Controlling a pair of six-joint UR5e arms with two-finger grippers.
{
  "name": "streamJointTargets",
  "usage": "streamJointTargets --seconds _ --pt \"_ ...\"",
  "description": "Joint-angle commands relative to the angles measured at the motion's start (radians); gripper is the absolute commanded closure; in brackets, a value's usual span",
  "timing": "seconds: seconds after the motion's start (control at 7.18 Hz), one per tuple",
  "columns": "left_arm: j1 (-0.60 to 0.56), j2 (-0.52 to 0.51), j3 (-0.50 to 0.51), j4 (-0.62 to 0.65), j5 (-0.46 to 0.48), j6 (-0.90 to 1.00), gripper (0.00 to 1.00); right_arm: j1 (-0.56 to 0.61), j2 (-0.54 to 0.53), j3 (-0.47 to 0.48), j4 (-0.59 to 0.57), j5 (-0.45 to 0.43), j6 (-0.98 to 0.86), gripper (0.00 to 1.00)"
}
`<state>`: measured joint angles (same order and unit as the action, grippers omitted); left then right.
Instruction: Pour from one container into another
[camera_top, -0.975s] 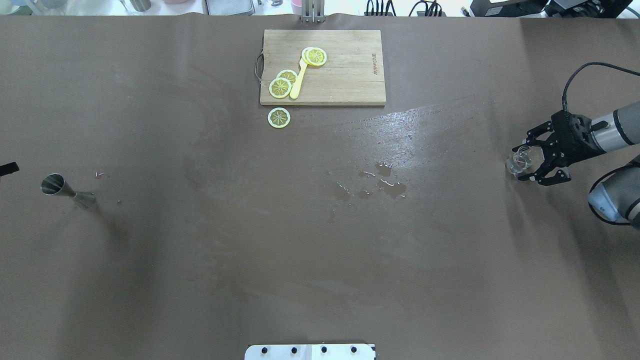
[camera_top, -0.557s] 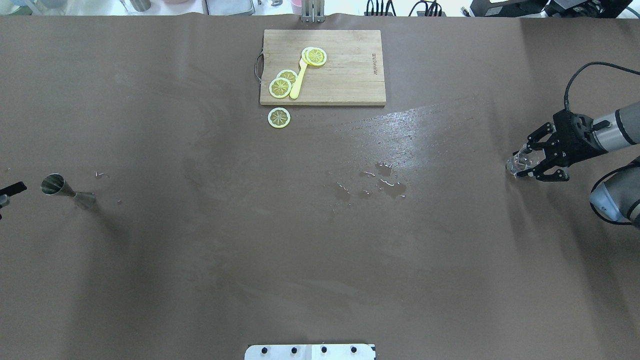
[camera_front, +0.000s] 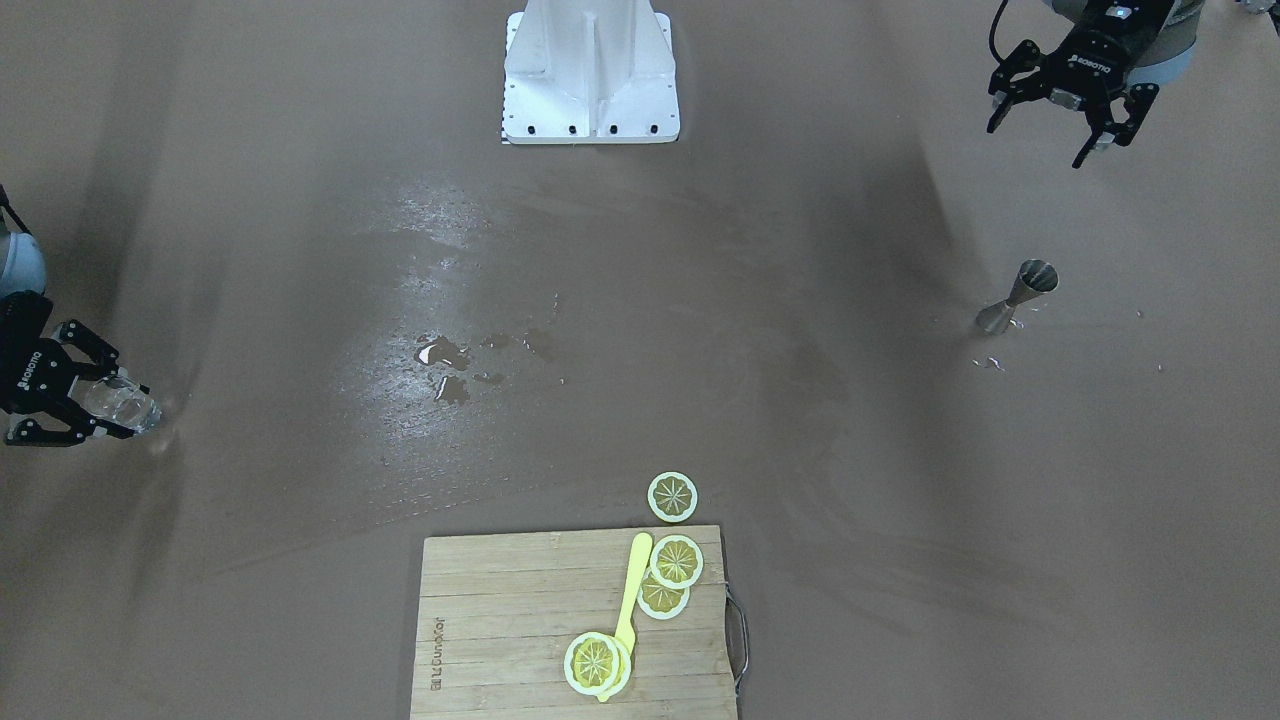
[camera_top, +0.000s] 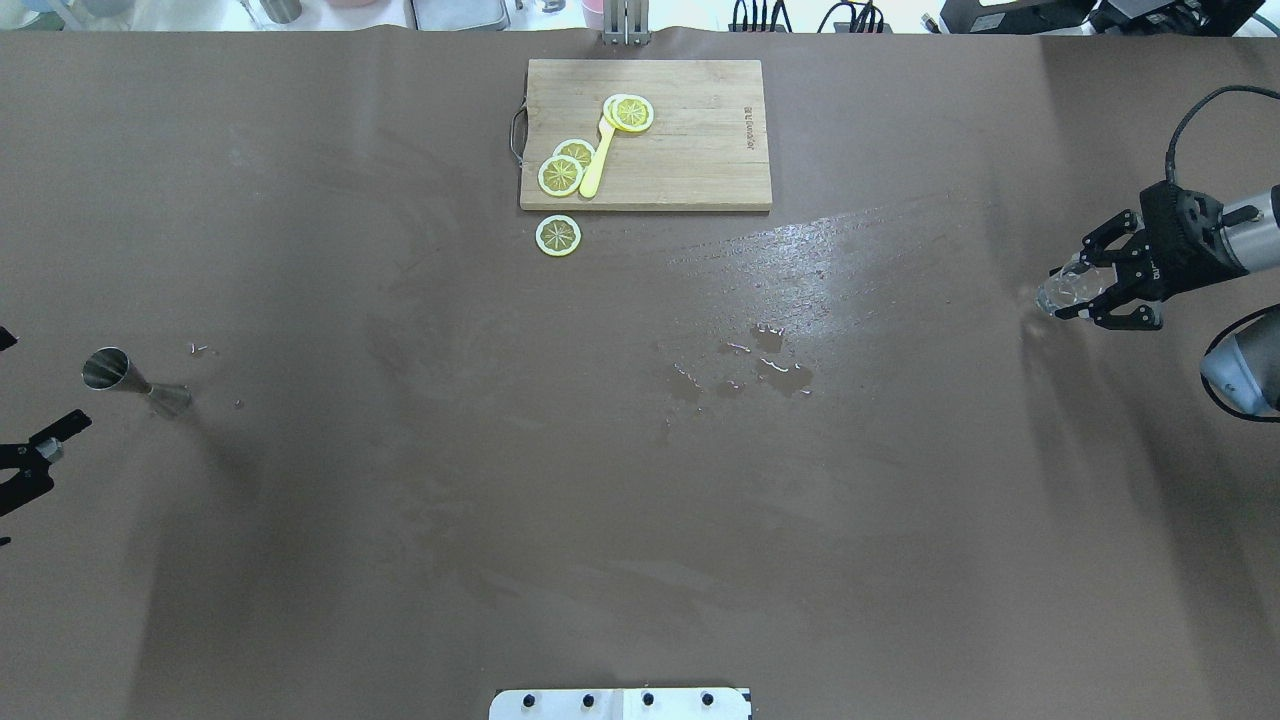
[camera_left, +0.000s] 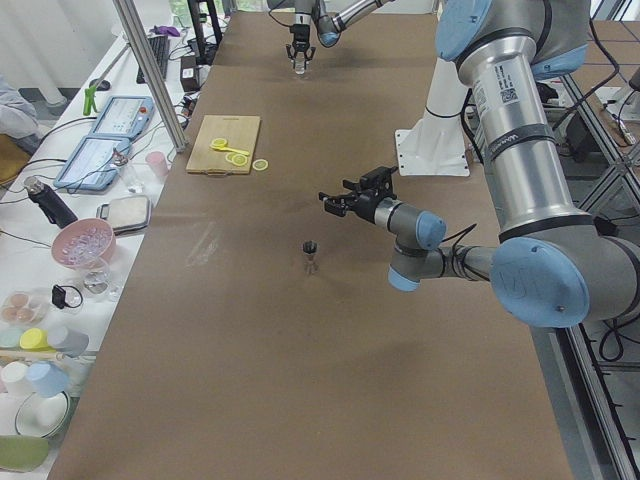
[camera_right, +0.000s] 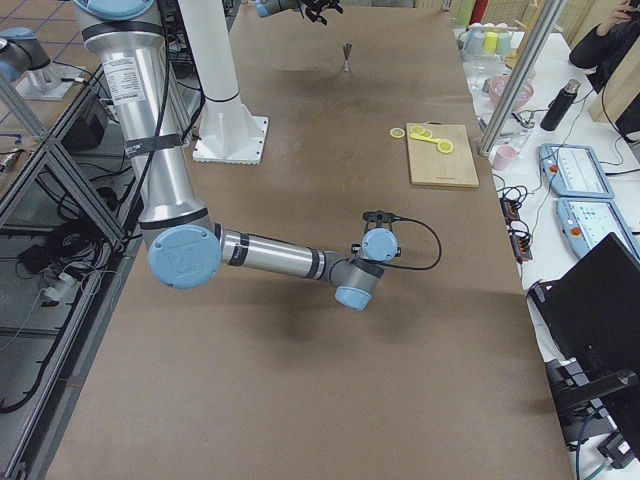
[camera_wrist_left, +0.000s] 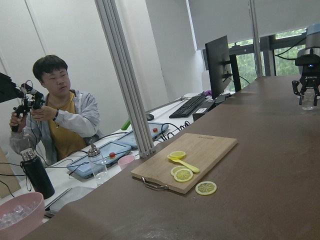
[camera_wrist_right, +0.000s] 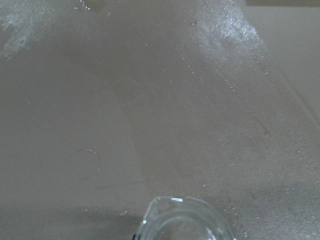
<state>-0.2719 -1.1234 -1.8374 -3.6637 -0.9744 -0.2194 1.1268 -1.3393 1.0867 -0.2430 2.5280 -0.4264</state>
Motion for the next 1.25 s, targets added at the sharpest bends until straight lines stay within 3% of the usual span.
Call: streamJointTargets --seconds 0.0,0.28,0.42,0.56,0.7,0.98,1.11 --pt "0.309 0.066 0.017 -0.132 0.372 0.009 0.01 0.048 0.037 0.013 0.004 0.024 -0.002 1.00" --pt "0.423 0.106 0.038 -0.180 0.519 0.006 0.02 0.070 0.037 0.068 -0.002 0.025 0.003 1.00" --pt "0.529 0.103 0.038 -0.179 0.681 0.008 0.02 0.073 0.034 0.094 -0.007 0.025 0.008 1.00" --pt "0.571 0.103 0.037 -0.179 0.762 0.006 0.02 0.067 0.032 0.110 -0.010 0.028 0.018 1.00" --pt "0.595 0.103 0.043 -0.177 0.781 0.008 0.02 0.045 0.038 0.120 -0.012 0.026 0.026 1.00" --pt "0.750 0.097 0.061 -0.151 0.983 0.003 0.02 0.022 0.040 0.165 -0.048 0.018 0.067 1.00" --pt "0.757 0.083 0.060 -0.142 1.012 -0.001 0.02 0.010 0.049 0.205 -0.100 0.015 0.124 1.00"
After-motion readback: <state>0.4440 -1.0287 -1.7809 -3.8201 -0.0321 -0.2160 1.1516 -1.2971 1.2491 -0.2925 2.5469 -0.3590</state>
